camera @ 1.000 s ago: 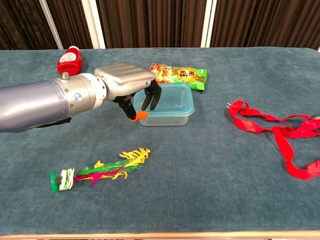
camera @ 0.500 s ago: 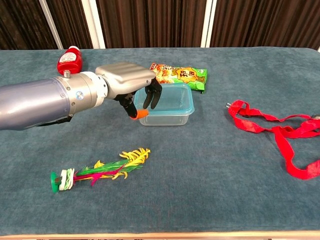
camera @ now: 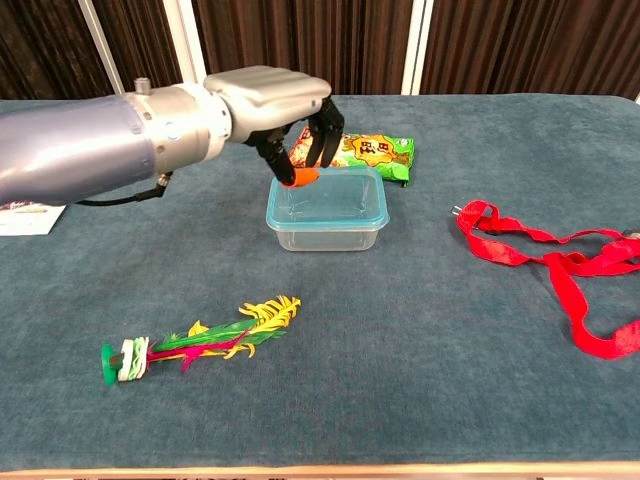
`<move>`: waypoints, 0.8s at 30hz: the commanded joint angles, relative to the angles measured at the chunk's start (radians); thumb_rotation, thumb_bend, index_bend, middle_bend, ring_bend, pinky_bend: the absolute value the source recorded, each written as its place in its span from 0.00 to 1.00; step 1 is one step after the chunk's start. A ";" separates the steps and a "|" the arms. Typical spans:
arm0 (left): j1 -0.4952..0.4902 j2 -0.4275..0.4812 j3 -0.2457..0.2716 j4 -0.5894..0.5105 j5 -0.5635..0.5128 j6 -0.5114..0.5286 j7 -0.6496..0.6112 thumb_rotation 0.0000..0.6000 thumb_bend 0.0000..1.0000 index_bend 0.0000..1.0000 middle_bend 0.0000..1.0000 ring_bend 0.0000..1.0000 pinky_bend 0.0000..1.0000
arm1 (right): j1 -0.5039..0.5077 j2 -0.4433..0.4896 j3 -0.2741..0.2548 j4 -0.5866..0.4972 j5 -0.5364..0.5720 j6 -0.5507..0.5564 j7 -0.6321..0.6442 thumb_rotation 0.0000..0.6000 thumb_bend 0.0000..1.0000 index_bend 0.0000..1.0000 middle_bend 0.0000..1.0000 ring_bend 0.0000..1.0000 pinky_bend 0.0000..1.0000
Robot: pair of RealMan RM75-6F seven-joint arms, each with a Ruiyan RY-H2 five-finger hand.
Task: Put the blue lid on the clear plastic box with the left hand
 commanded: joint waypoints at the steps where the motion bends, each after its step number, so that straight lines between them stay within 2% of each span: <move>1: -0.061 -0.043 -0.035 0.085 -0.042 -0.066 0.010 1.00 0.39 0.52 0.51 0.27 0.20 | 0.000 0.000 0.001 0.000 0.001 0.001 0.000 1.00 0.39 0.08 0.04 0.02 0.00; 8: -0.142 -0.126 -0.056 0.250 -0.097 -0.153 0.010 1.00 0.39 0.53 0.52 0.27 0.20 | -0.002 0.001 -0.001 -0.002 -0.002 0.002 0.001 1.00 0.39 0.08 0.04 0.02 0.00; 16: -0.174 -0.209 -0.064 0.389 -0.103 -0.193 -0.052 1.00 0.39 0.54 0.52 0.27 0.20 | -0.001 0.002 0.000 -0.003 0.002 0.000 0.000 1.00 0.39 0.08 0.04 0.02 0.00; 24: -0.184 -0.231 -0.067 0.417 -0.088 -0.217 -0.099 1.00 0.39 0.56 0.53 0.27 0.20 | 0.000 0.001 0.002 -0.005 0.013 -0.006 -0.005 1.00 0.39 0.08 0.04 0.02 0.00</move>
